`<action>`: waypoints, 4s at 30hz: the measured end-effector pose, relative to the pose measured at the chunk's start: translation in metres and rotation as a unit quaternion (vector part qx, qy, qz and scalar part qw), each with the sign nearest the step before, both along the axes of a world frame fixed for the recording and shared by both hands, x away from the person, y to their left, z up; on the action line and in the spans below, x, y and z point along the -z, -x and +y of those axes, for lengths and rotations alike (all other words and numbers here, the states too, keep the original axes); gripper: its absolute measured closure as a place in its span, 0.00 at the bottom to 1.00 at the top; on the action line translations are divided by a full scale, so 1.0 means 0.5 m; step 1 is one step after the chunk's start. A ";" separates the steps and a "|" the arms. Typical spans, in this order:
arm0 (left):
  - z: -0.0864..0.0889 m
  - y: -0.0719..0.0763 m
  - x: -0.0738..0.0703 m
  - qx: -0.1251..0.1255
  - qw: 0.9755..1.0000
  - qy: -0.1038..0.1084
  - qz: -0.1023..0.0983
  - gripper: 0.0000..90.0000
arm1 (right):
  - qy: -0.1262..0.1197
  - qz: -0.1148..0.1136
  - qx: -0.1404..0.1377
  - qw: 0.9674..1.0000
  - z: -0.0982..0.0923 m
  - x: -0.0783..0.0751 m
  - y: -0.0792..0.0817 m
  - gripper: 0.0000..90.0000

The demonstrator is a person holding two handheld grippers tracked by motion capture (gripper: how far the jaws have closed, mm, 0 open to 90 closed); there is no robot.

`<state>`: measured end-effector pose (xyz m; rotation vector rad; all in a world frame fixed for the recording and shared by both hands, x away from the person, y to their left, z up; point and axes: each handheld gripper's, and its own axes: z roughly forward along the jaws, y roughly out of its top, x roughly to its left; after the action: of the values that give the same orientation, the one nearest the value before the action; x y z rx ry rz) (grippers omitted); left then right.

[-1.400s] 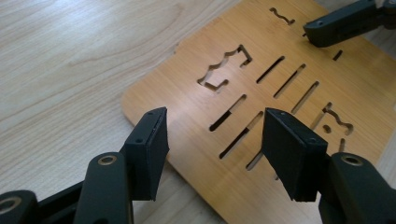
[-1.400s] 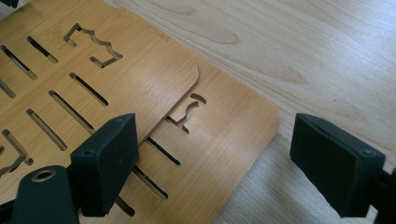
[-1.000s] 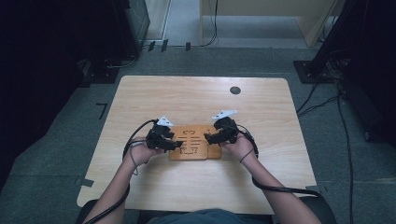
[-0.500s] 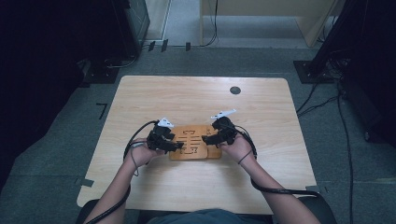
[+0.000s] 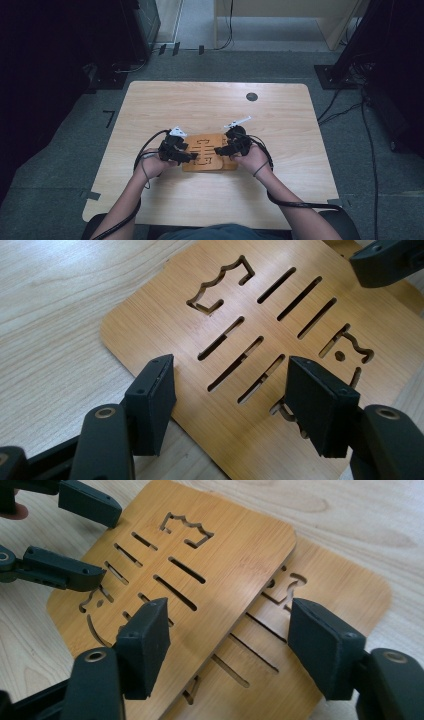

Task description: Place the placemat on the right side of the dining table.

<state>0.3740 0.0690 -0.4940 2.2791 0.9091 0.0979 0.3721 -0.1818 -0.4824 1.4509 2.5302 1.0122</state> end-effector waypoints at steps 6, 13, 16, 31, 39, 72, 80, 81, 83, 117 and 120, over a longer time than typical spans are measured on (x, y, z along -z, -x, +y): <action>-0.006 0.002 0.000 0.005 1.000 0.001 0.000 0.40 | 0.000 0.011 -0.007 1.000 0.007 0.004 0.000 0.43; -0.011 0.005 0.000 0.007 1.000 0.003 0.000 0.39 | -0.001 0.021 -0.007 1.000 0.013 0.010 -0.003 0.44; -0.012 0.005 0.000 0.008 1.000 0.004 0.000 0.39 | -0.004 0.031 -0.005 0.999 0.011 0.007 -0.005 0.45; -0.008 -0.001 -0.004 0.012 0.998 0.054 0.035 0.41 | -0.015 0.041 -0.003 0.999 0.012 -0.065 -0.001 0.49; -0.013 -0.003 -0.007 0.037 0.994 0.089 0.060 0.39 | 0.006 0.049 -0.013 0.999 0.026 -0.125 -0.002 0.52; 0.016 -0.019 -0.009 0.037 0.988 0.124 0.082 0.37 | 0.094 0.168 -0.021 0.981 0.126 -0.159 -0.050 0.78; 0.051 -0.026 -0.024 0.015 0.987 0.142 0.080 0.37 | 0.014 0.225 -0.020 0.974 0.116 -0.173 -0.071 0.96; 0.055 -0.026 -0.026 0.013 0.986 0.144 0.077 0.37 | 0.014 0.223 -0.023 0.974 0.117 -0.177 -0.071 0.96; 0.059 -0.027 -0.031 0.008 0.987 0.145 0.071 0.37 | 0.018 0.211 -0.028 0.977 0.116 -0.189 -0.070 0.97; 0.032 -0.043 -0.016 -0.005 0.998 0.063 0.029 0.35 | 0.097 0.139 0.027 0.985 0.013 -0.222 -0.102 0.97; 0.031 -0.044 -0.015 -0.006 0.998 0.060 0.028 0.35 | 0.098 0.142 0.031 0.984 0.009 -0.223 -0.105 0.97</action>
<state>0.3962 0.0844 -0.4866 2.1755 0.9314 -0.0157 0.4246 -0.1773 -0.3709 1.7080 2.6580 0.5600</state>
